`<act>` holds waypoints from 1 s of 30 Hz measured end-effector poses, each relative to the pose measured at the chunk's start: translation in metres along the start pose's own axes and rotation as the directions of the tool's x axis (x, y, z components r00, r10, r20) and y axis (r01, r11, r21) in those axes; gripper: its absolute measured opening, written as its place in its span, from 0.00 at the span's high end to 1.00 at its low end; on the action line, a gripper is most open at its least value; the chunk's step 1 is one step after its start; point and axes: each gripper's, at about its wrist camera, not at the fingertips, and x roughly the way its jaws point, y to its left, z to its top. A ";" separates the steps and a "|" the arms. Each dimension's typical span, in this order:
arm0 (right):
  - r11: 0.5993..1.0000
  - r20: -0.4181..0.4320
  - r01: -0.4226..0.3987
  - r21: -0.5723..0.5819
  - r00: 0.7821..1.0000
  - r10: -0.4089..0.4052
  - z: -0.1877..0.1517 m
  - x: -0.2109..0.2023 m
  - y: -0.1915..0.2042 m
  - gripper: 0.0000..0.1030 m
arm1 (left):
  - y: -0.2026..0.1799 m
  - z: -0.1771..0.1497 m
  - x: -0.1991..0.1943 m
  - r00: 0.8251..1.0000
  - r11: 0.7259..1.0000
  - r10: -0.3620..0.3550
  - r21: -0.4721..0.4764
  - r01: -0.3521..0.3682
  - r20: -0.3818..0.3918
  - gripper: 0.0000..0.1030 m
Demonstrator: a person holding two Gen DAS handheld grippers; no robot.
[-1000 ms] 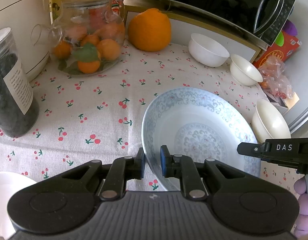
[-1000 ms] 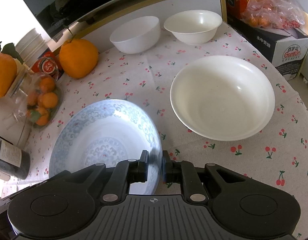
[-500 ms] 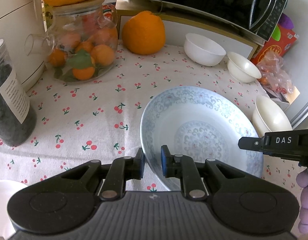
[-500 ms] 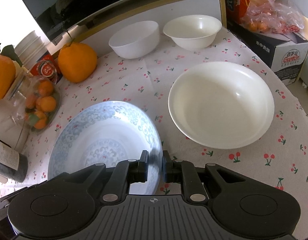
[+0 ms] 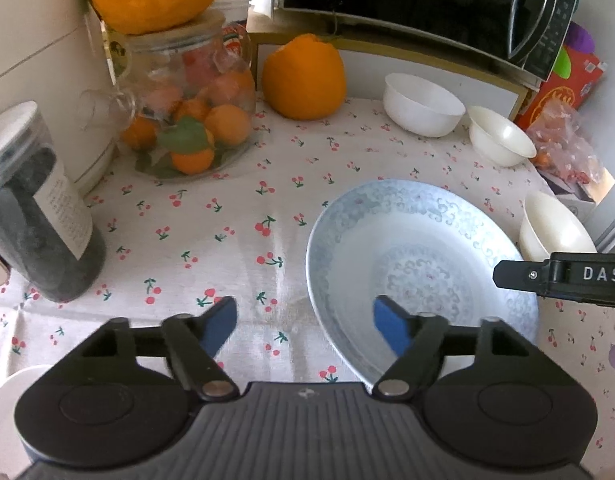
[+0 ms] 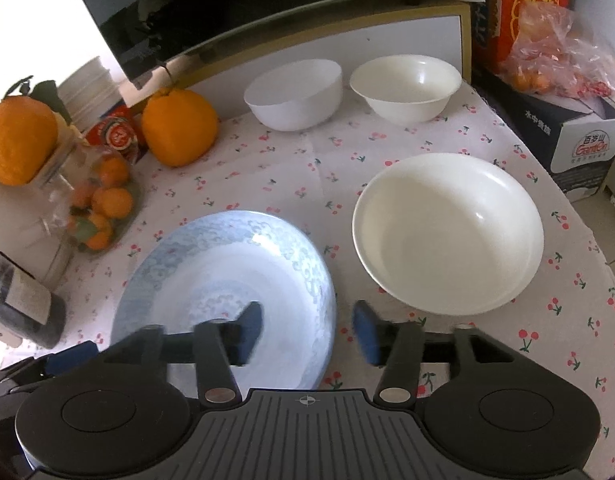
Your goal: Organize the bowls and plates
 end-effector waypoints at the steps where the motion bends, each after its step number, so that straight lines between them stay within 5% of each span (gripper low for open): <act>1: 1.000 0.001 -0.005 -0.003 1.000 0.005 0.000 -0.003 0.001 0.39 | 0.000 0.000 -0.002 1.000 1.000 0.000 0.000 0.000 0.002 0.22; 3: 1.000 0.003 -0.013 -0.009 1.000 0.013 -0.001 -0.007 0.001 0.34 | 0.000 -0.001 -0.007 1.000 1.000 -0.004 0.001 0.004 0.002 0.11; 8: 0.999 0.014 -0.031 -0.029 0.999 0.031 -0.003 -0.024 0.004 0.24 | 0.000 -0.005 -0.020 1.000 1.000 0.020 0.005 -0.020 0.003 0.01; 16: 0.998 0.021 -0.040 -0.050 0.999 0.041 -0.011 -0.053 0.003 0.20 | 0.005 -0.013 -0.045 0.998 0.998 0.058 0.030 -0.059 0.016 0.00; 30: 0.994 0.030 -0.035 -0.103 0.999 0.038 -0.040 -0.097 -0.007 0.16 | 0.009 -0.040 -0.090 1.000 0.995 -0.009 0.099 0.008 0.011 0.00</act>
